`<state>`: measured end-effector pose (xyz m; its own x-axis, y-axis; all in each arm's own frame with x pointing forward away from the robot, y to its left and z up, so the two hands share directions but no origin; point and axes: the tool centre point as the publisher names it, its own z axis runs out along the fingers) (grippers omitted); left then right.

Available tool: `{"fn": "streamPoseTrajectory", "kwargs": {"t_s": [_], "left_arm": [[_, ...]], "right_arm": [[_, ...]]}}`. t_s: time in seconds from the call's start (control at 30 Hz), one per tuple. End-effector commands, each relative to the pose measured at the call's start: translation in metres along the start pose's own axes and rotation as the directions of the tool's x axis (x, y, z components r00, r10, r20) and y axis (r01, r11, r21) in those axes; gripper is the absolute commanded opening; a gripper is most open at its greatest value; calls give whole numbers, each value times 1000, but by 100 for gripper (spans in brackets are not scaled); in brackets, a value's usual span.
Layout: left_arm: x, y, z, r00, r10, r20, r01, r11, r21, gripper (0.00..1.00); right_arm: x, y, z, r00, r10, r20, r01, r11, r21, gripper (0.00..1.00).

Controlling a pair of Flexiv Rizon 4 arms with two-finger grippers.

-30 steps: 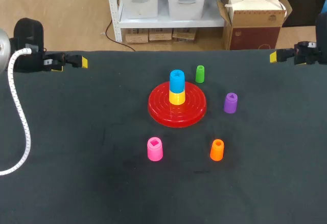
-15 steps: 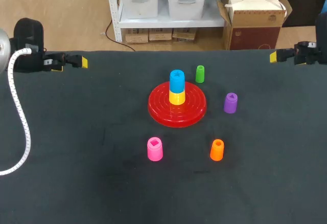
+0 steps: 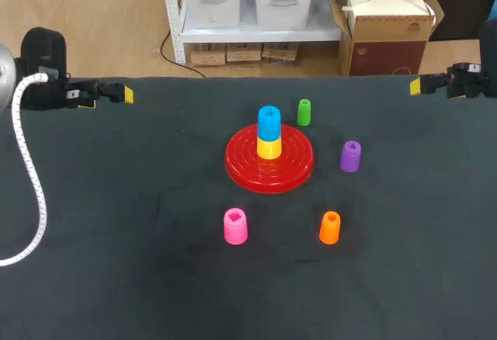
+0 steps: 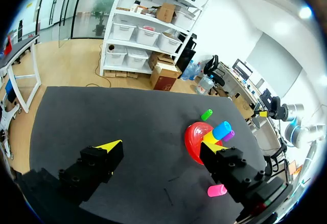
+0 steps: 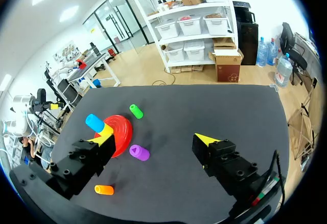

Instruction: Pick up and stack the cylinders on the red base in this order: pink,purple,orange,green

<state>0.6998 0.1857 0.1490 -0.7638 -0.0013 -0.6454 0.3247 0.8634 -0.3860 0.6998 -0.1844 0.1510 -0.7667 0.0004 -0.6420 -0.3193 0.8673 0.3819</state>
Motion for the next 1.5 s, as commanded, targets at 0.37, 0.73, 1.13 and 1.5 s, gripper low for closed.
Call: {"fn": "streamPoseTrajectory", "kwargs": {"t_s": [0.37, 0.73, 1.13, 1.5], "left_arm": [[4, -6, -6, 710, 532, 462, -695, 638, 332, 100], [25, -3, 1, 328, 672, 663, -910, 38, 412, 100], [61, -24, -4, 254, 663, 705, -892, -120, 435, 100], [81, -37, 11, 239, 676, 697, -899, -118, 423, 100]], "right_arm": [[0, 0, 0, 1000, 0, 0, 0, 1000, -1, 100], [0, 0, 0, 1000, 0, 0, 0, 1000, -1, 100], [0, 0, 0, 1000, 0, 0, 0, 1000, -1, 100], [0, 0, 0, 1000, 0, 0, 0, 1000, -1, 100]]}}
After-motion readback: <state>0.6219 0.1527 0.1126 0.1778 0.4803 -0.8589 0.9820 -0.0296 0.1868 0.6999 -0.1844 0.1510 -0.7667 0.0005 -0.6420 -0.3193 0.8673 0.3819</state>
